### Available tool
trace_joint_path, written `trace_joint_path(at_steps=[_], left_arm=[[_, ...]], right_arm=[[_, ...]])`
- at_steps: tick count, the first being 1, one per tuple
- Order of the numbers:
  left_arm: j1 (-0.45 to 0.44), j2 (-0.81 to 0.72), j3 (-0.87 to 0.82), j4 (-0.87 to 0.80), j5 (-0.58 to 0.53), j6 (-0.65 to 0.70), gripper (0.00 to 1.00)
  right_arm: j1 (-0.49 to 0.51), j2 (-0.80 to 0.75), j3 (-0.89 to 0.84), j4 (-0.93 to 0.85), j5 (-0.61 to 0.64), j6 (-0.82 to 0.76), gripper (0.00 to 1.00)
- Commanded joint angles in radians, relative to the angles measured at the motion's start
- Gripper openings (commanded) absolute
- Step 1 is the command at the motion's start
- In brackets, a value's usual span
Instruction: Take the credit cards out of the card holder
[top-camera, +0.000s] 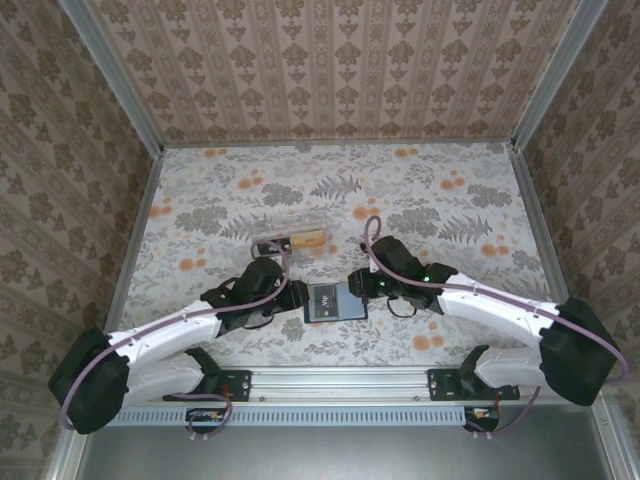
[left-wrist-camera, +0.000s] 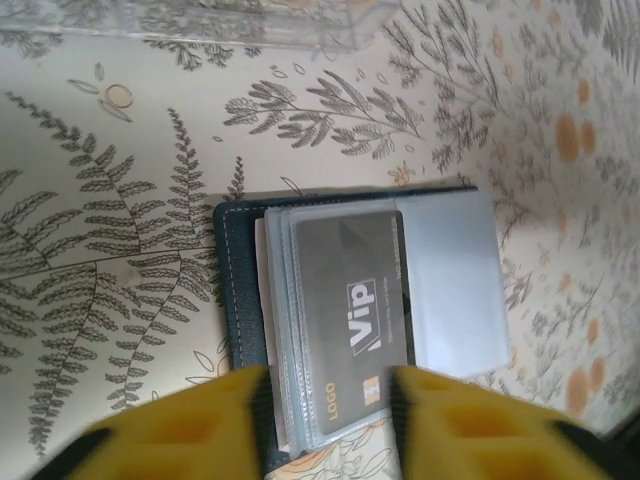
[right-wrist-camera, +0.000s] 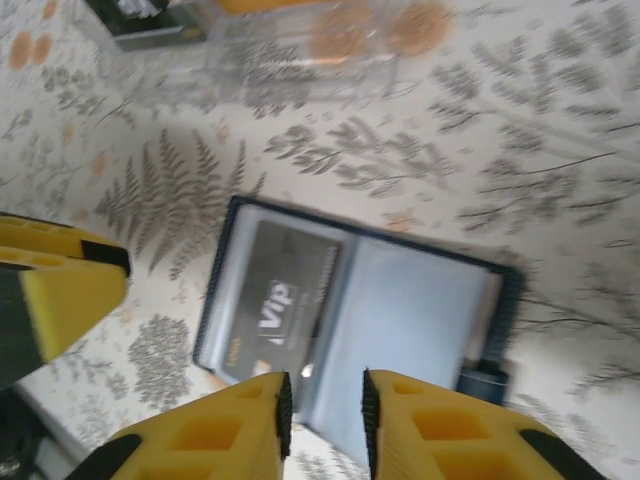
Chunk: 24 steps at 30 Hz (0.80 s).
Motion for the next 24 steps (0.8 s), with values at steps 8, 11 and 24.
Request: trace_joint_path(at_steps=[8,11,24], left_arm=[[-0.017,0.132,0.014,0.111,0.060,0.005,0.01],[-0.031,0.174,0.030,0.119,0.058,0.010,0.00],[-0.060,0.236,0.035,0.082,0.021,0.009,0.00]], right_arm=[[0.032,0.219,0.065,0.077,-0.171,0.115,0.19],[0.031,0.257,0.069,0.091,-0.192,0.131,0.16],[0.010,0.349,0.079,0.096,-0.201,0.148,0.24]])
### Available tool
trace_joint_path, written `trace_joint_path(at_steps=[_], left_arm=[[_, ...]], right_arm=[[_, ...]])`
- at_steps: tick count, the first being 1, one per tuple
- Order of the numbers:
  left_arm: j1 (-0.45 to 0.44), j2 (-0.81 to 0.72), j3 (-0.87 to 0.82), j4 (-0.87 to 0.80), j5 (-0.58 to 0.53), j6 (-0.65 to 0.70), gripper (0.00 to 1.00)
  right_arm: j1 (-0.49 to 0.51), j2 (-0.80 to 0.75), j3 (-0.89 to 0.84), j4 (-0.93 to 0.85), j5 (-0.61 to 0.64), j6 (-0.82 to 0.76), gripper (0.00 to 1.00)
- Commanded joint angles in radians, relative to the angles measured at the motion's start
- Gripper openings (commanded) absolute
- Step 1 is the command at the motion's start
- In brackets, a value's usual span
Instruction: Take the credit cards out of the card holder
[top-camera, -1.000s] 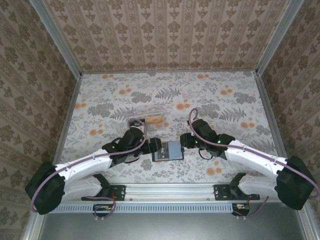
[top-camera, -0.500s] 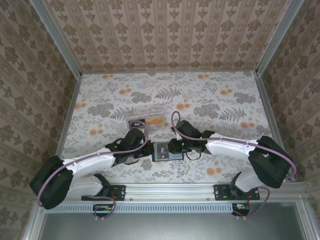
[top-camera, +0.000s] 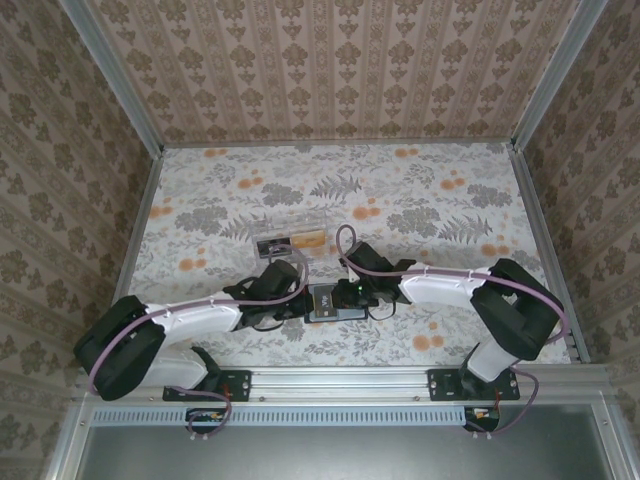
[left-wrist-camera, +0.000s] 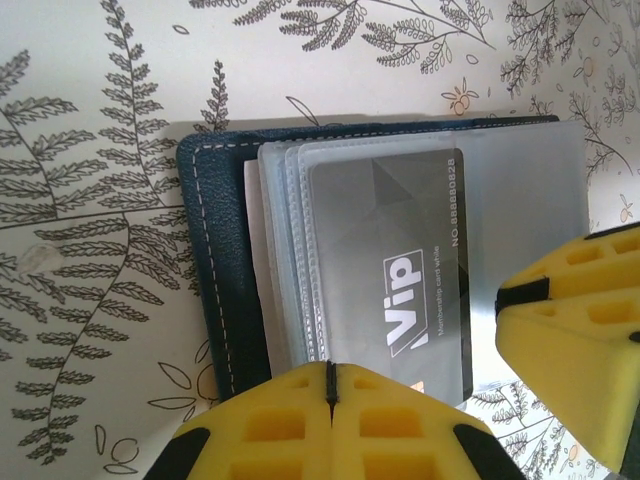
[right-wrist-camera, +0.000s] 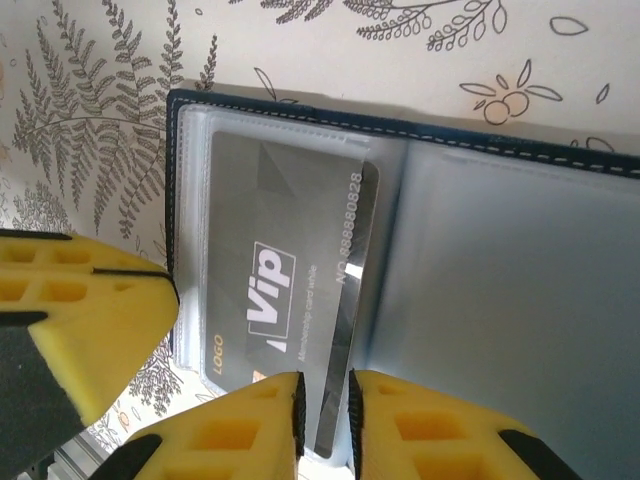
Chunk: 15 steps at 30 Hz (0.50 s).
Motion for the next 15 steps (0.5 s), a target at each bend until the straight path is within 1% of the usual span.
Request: trace_joint_path(at_steps=[1,8,15], left_arm=[[-0.011,0.011,0.024,-0.030,-0.024,0.010,0.00],[-0.028,0.029,0.028,-0.066,-0.049,0.001,0.00],[-0.039,0.068,0.035,-0.065,-0.046,-0.006,0.00]], right_arm=[[-0.008,0.026,0.016,0.021,-0.028,0.017,0.24],[-0.021,0.046,0.007,0.043,-0.046,0.027,0.24],[-0.025,0.062,-0.003,0.071,-0.062,0.037,0.24]])
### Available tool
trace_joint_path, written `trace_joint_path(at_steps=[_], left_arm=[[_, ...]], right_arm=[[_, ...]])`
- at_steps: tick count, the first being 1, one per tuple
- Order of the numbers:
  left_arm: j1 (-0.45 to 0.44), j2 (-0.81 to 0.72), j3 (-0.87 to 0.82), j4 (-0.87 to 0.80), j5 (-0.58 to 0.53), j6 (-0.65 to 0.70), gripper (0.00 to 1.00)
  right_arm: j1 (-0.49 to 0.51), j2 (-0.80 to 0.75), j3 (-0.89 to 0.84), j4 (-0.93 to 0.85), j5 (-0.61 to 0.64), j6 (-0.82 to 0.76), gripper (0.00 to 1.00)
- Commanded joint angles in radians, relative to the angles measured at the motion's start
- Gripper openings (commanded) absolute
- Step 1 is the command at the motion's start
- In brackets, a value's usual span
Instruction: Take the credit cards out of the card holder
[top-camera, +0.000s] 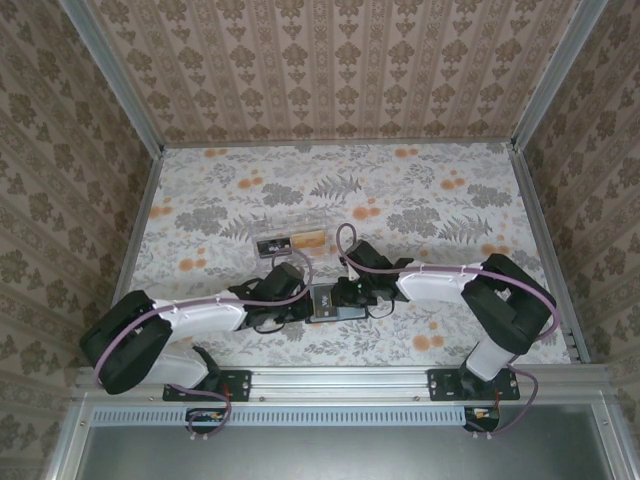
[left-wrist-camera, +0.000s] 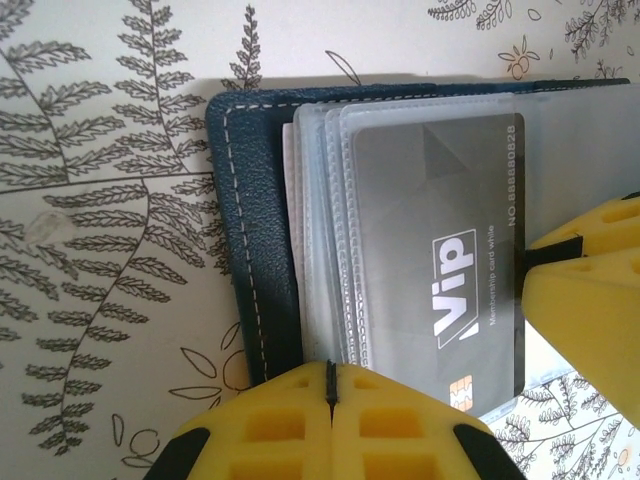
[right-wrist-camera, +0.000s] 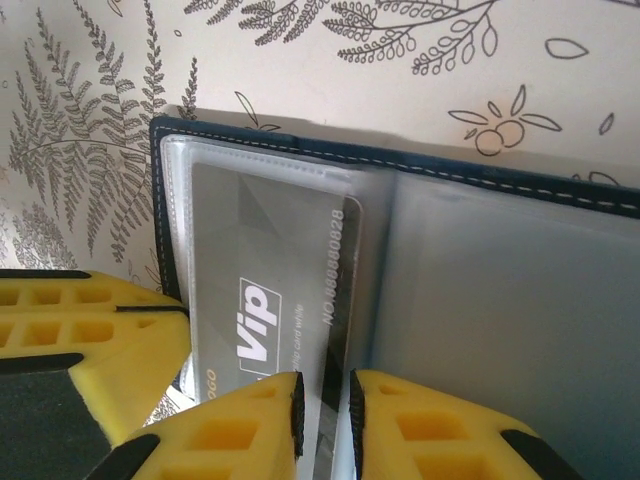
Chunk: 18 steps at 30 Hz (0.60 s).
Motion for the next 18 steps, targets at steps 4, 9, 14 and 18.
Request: trace_joint_path(at_steps=[4,9,14,18], left_arm=[[-0.018,0.028,0.022,-0.025,-0.014,-0.006,0.00],[-0.017,0.027,0.022,-0.026,-0.017,-0.005,0.00],[-0.018,0.027,0.026,-0.032,-0.018,-0.003,0.00],[-0.019,0.027,0.025,-0.032,-0.019,-0.003,0.00]], right_arm=[[-0.006,0.023,-0.004,0.037,-0.040,0.036,0.24],[-0.009,0.008,-0.011,0.040,-0.042,0.039,0.21],[-0.015,-0.006,-0.017,-0.002,-0.003,0.033,0.26],[-0.015,-0.014,-0.028,0.004,0.000,0.032,0.25]])
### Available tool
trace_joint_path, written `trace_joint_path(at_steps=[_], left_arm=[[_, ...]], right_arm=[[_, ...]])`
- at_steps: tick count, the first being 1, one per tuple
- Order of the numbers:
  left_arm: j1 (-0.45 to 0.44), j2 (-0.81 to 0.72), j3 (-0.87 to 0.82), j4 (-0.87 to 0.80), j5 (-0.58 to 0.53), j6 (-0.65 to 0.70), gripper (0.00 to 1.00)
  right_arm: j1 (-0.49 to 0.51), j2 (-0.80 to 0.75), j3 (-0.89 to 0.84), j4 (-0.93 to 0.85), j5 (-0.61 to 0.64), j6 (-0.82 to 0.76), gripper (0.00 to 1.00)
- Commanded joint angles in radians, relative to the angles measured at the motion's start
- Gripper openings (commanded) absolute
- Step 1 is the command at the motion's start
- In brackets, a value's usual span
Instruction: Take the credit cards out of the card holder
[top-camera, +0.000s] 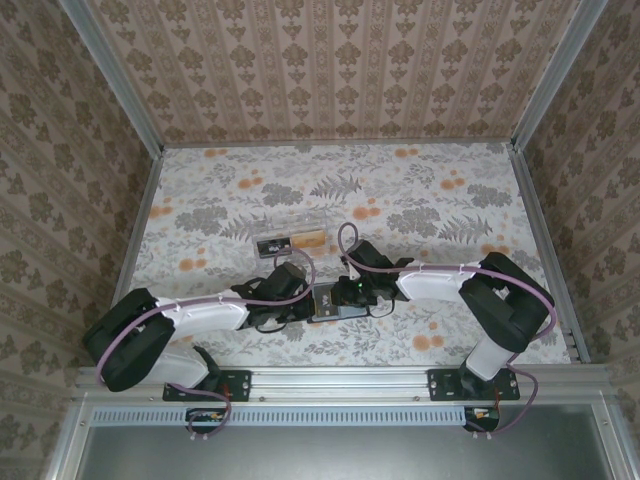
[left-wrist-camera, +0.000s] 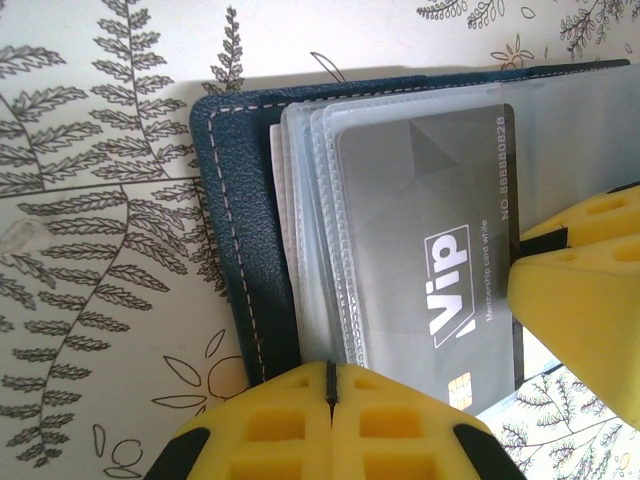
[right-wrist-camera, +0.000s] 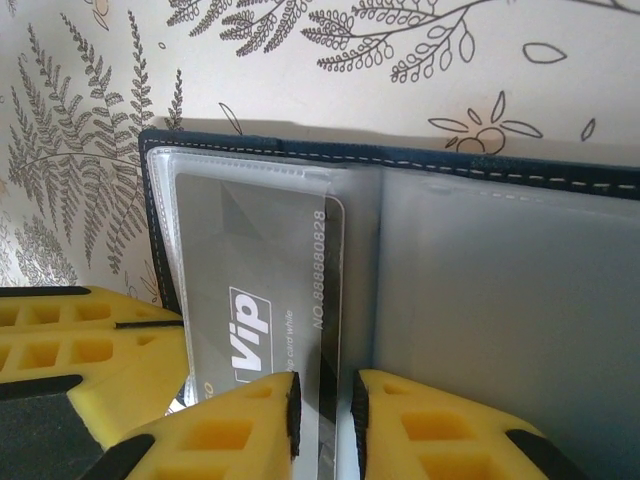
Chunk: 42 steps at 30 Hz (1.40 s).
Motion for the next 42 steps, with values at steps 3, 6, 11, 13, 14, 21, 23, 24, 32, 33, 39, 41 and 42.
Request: trace_joint_path(at_steps=[3,6,11,13,14,21,23,24,32,33,39,41,42], left_arm=[[-0.008,0.015,0.012,-0.030,-0.011,-0.005,0.00],[-0.010,0.017,0.011,-0.025,-0.012,-0.005,0.00],[-0.014,0.018,0.012,-0.028,-0.012,-0.005,0.00],[-0.014,0.016,0.013,-0.029,-0.013,-0.003,0.00],[-0.014,0.016,0.014,-0.029,-0.013,-0.003,0.00],[-0.014,0.015,0.021,-0.053,-0.026,0.003,0.00],[-0.014,0.014,0.025,-0.062,-0.029,0.007,0.00],[-0.015,0.015,0.027,-0.063,-0.029,0.009,0.00],[-0.011,0.007,0.042,-0.084,-0.031,0.020,0.00],[-0.011,0.003,0.043,-0.088,-0.031,0.021,0.00],[-0.017,-0.036,0.080,-0.124,-0.041,0.038,0.00],[-0.024,-0.051,0.094,-0.122,-0.048,0.046,0.00],[-0.026,-0.052,0.100,-0.121,-0.050,0.048,0.00]], right_arm=[[-0.006,-0.013,-0.019,0.022,-0.022,0.021,0.22],[-0.006,-0.014,-0.027,0.054,-0.040,0.036,0.20],[-0.008,-0.030,-0.041,0.081,-0.056,0.045,0.09],[-0.014,-0.039,-0.049,0.087,-0.055,0.048,0.00],[-0.018,-0.045,-0.058,0.093,-0.053,0.050,0.00],[-0.038,-0.119,-0.087,0.075,-0.028,0.041,0.00],[-0.048,-0.139,-0.093,0.068,-0.026,0.038,0.00],[-0.052,-0.148,-0.095,0.062,-0.026,0.035,0.00],[-0.091,-0.171,-0.129,0.049,-0.026,0.019,0.00],[-0.094,-0.171,-0.132,0.049,-0.025,0.018,0.00],[-0.096,-0.145,-0.131,0.070,-0.047,0.019,0.00],[-0.096,-0.137,-0.129,0.075,-0.050,0.019,0.00],[-0.096,-0.135,-0.129,0.076,-0.051,0.019,0.00]])
